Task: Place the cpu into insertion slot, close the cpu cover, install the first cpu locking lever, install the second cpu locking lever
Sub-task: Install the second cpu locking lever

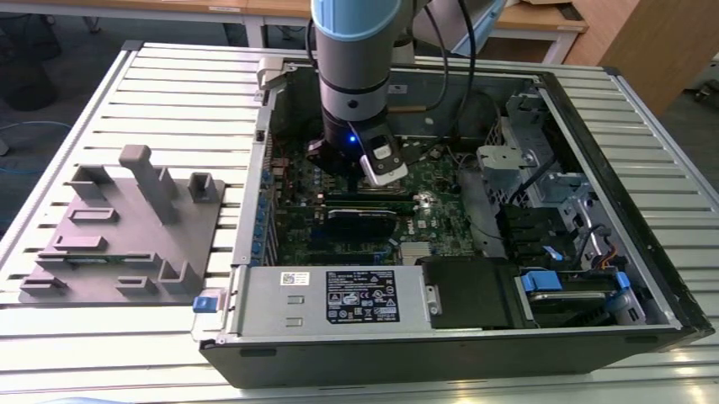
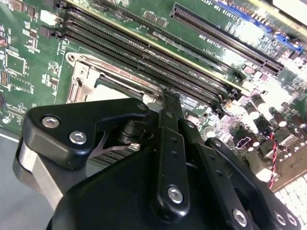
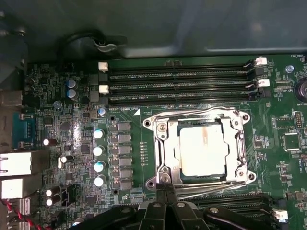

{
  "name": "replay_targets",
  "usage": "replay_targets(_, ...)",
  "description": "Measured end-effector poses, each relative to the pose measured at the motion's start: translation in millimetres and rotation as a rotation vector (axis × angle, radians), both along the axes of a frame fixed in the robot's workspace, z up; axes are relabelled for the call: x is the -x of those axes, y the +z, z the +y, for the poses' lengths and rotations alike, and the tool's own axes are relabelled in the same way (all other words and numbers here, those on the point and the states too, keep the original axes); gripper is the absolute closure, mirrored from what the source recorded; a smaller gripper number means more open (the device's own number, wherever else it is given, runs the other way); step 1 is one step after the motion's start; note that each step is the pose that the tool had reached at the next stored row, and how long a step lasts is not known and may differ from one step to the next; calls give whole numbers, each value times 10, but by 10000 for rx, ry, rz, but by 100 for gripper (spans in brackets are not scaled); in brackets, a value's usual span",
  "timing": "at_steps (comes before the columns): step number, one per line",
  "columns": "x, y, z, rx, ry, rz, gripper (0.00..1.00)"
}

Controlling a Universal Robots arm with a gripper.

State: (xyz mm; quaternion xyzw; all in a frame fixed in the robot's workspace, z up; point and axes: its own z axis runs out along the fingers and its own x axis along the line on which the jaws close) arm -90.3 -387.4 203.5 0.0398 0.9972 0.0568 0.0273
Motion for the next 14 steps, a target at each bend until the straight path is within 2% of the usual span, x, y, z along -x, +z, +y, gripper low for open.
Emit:
replay_targets(3,0,-1,-6,-9,1,-2,89)
replay_targets(7,0,-1,-49,-9,0,-2,89)
replay_targets(11,5,-1,-72,-16,0,-4,89)
replay_targets(12,8,-2,-75,-32,0,-4,89)
replay_targets(13,13,-1,-77,-85,0,-5,89)
replay_targets(14,18,-1,-80,-197,1,-5,89)
